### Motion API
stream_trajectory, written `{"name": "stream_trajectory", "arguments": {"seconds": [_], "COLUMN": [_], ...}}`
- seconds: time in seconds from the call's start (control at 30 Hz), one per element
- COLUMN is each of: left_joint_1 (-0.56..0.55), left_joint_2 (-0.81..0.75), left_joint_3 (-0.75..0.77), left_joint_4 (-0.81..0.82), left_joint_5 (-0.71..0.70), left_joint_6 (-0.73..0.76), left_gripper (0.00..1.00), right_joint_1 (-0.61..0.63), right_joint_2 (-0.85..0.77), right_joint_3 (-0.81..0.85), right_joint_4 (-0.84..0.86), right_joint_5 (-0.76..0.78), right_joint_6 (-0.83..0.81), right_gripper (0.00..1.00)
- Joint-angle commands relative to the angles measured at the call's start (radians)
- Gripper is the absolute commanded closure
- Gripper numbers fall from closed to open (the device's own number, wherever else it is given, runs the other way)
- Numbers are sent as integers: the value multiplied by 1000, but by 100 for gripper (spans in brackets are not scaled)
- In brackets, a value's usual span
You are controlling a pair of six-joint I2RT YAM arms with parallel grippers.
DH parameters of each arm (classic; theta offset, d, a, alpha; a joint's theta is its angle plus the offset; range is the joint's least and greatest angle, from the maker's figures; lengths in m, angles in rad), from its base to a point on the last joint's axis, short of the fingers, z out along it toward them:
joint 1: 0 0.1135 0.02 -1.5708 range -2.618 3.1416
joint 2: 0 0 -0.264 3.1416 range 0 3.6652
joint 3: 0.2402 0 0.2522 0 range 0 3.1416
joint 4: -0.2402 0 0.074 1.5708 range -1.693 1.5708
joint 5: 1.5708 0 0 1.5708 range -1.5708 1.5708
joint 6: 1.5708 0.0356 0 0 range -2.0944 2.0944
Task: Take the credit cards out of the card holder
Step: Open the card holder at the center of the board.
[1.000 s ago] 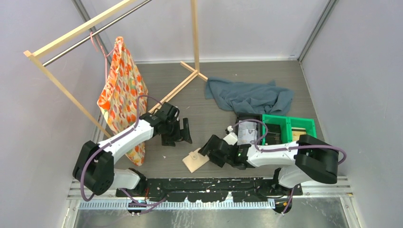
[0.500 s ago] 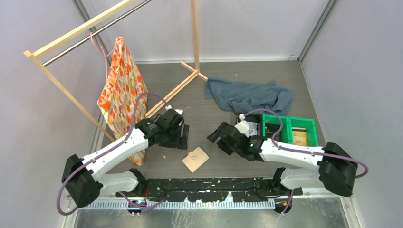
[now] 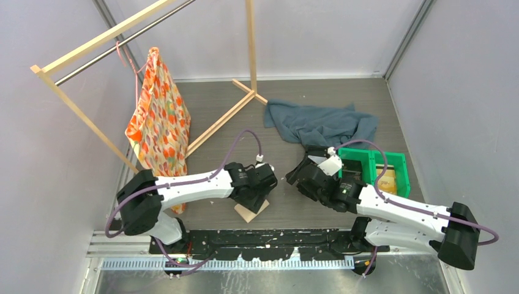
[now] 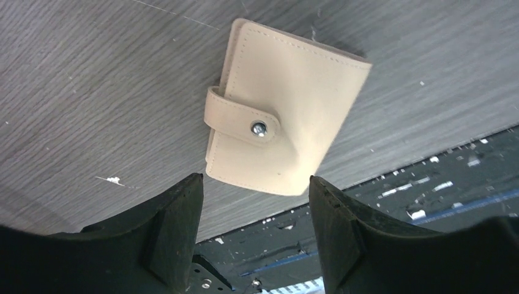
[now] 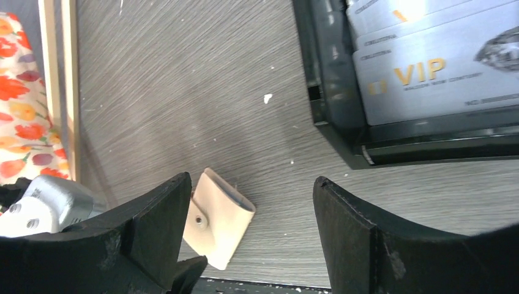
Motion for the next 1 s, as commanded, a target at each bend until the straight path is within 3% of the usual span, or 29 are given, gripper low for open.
{"name": "stream_trajectory", "arguments": {"seconds": [0.0,0.33,0.97], "left_joint_1": [-5,-16,-15], "left_joint_2": [41,170,226], "left_joint_3": [46,86,87], "left_joint_4": [26,55,24], "left_joint_5": [-93,-70,-170], "left_joint_6": [-10,45,68], "left_gripper": [37,43,76], "right_joint_1": [2,3,2], "right_joint_2": [-47,-88,-72], "right_joint_3": [44,42,36], "right_joint_4": [-104,-145,-97], "right_joint_5": [95,124,82], "right_joint_6": [-7,-13,-28], "right_gripper": [23,22,21]}}
